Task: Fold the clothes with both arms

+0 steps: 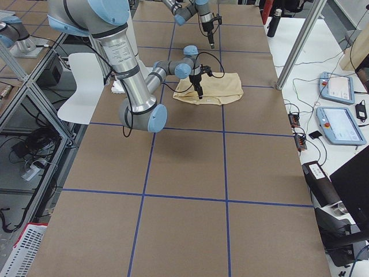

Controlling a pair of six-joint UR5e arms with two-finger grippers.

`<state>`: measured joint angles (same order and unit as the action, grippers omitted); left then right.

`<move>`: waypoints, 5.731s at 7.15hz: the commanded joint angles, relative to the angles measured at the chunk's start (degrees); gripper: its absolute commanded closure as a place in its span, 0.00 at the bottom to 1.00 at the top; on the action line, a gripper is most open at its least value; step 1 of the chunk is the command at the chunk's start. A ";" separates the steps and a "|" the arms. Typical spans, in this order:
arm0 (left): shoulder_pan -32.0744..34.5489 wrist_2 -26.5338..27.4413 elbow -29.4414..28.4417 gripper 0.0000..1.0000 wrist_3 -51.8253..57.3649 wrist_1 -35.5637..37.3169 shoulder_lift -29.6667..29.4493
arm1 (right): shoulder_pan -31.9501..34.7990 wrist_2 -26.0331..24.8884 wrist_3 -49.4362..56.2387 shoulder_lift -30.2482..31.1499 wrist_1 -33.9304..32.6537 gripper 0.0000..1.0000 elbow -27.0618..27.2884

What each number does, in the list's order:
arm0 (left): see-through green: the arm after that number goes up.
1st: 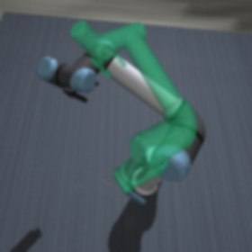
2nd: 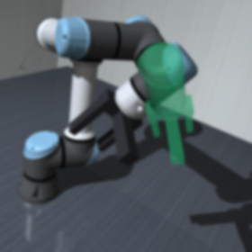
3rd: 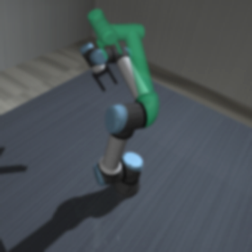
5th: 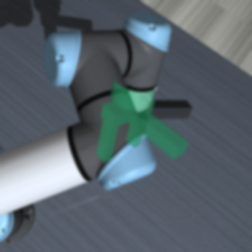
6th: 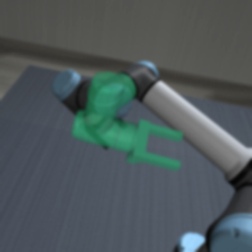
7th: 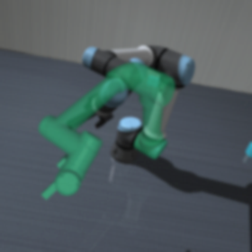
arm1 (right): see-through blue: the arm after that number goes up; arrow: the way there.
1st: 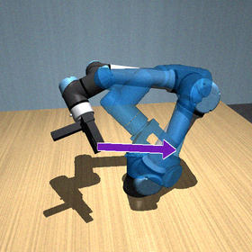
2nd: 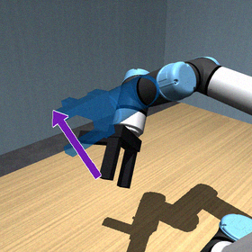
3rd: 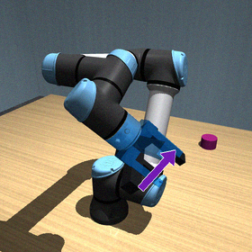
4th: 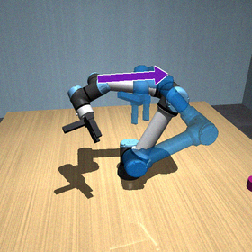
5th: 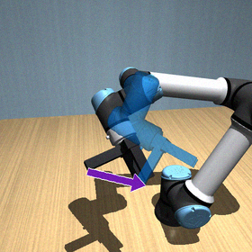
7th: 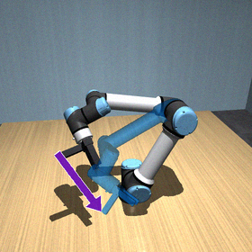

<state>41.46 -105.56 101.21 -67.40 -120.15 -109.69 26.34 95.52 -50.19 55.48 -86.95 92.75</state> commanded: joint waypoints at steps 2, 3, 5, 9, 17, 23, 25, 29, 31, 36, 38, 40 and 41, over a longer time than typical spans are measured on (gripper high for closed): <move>-0.07 0.00 -0.92 0.01 -0.01 0.00 -0.79 | 0.64 0.20 0.09 0.94 -0.68 0.00 0.06; -0.07 0.00 -1.01 0.01 -0.01 0.00 -1.14 | 0.91 0.28 0.09 1.03 -0.94 0.00 0.06; -0.07 0.00 -1.10 0.01 -0.01 0.00 -1.14 | 2.57 0.90 0.35 1.21 -1.73 0.00 0.24; 0.02 0.00 -1.45 0.01 -0.01 0.00 -1.75 | 3.63 1.69 1.49 5.25 -7.58 0.00 8.64; -0.07 0.00 -2.15 0.01 0.08 -0.79 -1.93 | 7.06 -2.43 2.99 -9.13 2.13 0.00 -11.15; -0.07 -0.08 -3.90 0.01 0.34 -2.79 -1.93 | 8.99 -2.70 6.33 -9.16 4.25 0.00 -18.38; -0.07 -0.08 -4.96 0.01 0.08 -5.27 -1.93 | 11.79 -1.48 9.39 -8.99 4.25 0.00 -18.83; -0.07 -0.08 -5.05 0.01 -0.01 -5.27 -2.19 | 15.23 3.87 12.66 -8.63 4.42 0.00 -18.22; -0.59 -0.35 -3.57 0.01 -5.24 -5.36 -2.28 | 15.76 8.44 11.78 -4.10 4.34 0.00 -9.76; -16.99 4.80 1.89 0.01 -35.38 -11.77 -2.02 | 16.29 22.33 -5.05 3.85 4.33 0.00 5.33; -22.81 9.22 0.40 0.01 -40.42 -11.86 -2.11 | 16.20 22.43 -9.22 4.02 4.42 0.00 7.79; -24.14 11.43 -1.87 0.01 -40.53 -11.78 -2.63 | 16.12 22.35 -9.23 4.11 4.33 0.00 7.71; -24.06 11.52 -3.11 0.07 -40.27 -11.78 -3.42 | 16.12 22.35 -9.23 4.11 4.33 0.00 7.71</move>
<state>17.74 -94.51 99.67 -107.74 -131.93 -112.36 42.46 117.86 -59.35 59.57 -82.61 100.43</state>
